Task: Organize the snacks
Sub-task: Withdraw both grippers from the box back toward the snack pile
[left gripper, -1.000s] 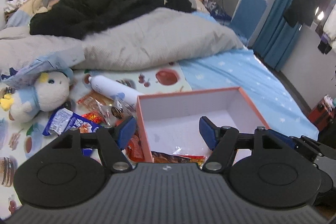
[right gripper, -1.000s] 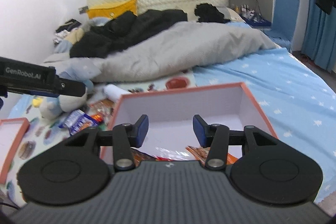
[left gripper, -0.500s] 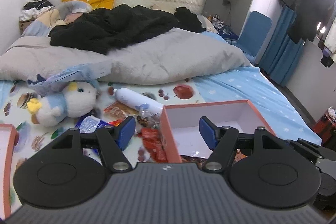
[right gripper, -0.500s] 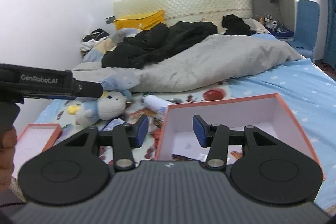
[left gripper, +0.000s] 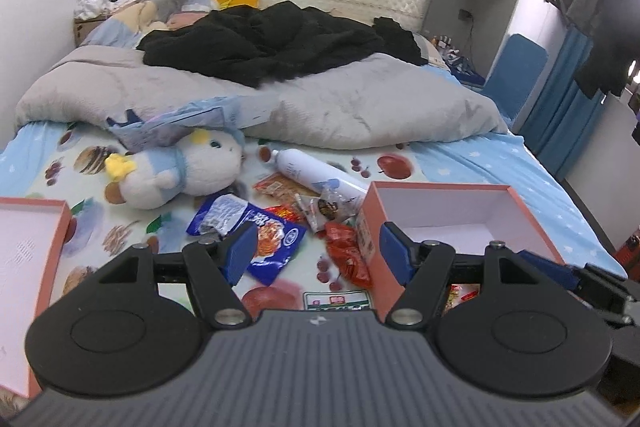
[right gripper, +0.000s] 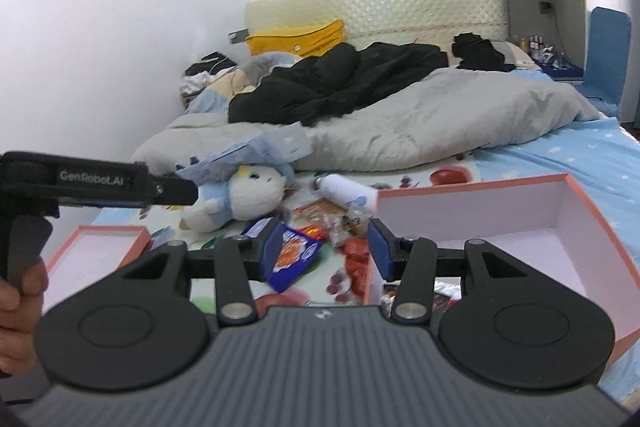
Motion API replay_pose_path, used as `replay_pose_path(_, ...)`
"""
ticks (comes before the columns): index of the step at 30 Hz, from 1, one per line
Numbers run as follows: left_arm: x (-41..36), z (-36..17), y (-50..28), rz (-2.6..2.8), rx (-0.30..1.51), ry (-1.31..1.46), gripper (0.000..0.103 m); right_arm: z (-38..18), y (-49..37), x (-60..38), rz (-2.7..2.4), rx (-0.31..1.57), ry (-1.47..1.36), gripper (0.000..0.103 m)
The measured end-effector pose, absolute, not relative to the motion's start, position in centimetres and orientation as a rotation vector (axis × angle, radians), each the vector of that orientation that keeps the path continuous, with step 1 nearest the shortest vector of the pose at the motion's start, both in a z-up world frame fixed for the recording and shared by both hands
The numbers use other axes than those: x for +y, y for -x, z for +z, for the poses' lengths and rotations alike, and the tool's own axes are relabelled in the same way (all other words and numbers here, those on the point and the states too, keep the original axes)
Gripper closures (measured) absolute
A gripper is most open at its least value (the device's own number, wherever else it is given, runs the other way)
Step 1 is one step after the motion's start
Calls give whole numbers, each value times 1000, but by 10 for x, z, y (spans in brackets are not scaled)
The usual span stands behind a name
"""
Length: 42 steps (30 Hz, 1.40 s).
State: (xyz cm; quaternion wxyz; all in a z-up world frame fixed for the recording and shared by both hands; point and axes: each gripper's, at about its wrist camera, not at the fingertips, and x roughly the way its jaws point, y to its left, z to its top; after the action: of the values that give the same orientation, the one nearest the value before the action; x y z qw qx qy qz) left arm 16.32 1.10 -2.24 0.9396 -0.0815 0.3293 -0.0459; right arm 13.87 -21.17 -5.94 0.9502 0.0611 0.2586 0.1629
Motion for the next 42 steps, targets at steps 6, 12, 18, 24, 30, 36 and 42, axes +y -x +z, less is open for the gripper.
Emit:
replay_pose_path(6, 34, -28, -145, -67, 653, 164, 31, -71, -126, -185, 339, 553, -101, 54)
replay_pose_path(12, 61, -34, -130, -44, 648, 174, 31, -80, -117, -165, 331, 568, -94, 54)
replay_pose_path(18, 77, -40, -115, -27, 638, 135, 31, -94, -104, -150, 320, 583, -82, 54)
replay_pose_path(24, 86, -63, -112, -31, 690, 134, 31, -113, -91, -138, 300, 610, -74, 54)
replay_pose_path(30, 94, -85, -120, -11, 697, 146, 23, -132, -93, -119, 296, 647, -11, 54)
replay_pose_path(36, 107, -102, -141, -9, 731, 162, 22, -140, -104, -103, 310, 649, 35, 54)
replay_pose_path(42, 120, -129, -168, -21, 782, 202, 22, -157, -123, -92, 320, 703, 47, 53)
